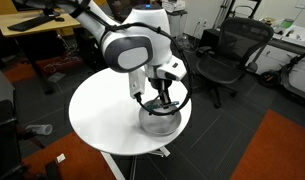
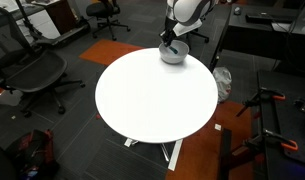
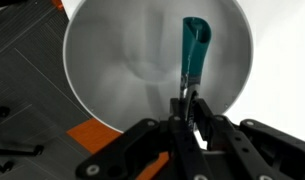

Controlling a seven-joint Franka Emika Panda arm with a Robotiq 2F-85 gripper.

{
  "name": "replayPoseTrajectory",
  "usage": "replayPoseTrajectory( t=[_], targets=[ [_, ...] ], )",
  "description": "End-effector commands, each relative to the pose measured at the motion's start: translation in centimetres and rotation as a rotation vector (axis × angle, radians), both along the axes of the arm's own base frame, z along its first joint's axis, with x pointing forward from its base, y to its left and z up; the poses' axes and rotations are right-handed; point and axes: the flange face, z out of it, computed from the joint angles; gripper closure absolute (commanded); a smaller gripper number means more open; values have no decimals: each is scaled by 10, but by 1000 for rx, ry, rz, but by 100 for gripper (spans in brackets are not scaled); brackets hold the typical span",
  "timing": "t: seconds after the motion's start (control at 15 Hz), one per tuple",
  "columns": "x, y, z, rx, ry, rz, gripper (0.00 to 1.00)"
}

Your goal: Place the marker inside the grey bowl

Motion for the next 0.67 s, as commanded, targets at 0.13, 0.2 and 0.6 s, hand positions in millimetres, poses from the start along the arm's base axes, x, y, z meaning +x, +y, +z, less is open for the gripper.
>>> replayPoseTrajectory(
  t=[0.13,0.2,0.6],
  targets=[
    [3,-5,-1,21,-44,-21,49],
    [3,-5,2,16,-49,-20,42],
    [-3,6,35,-35,-129,4,0]
  ],
)
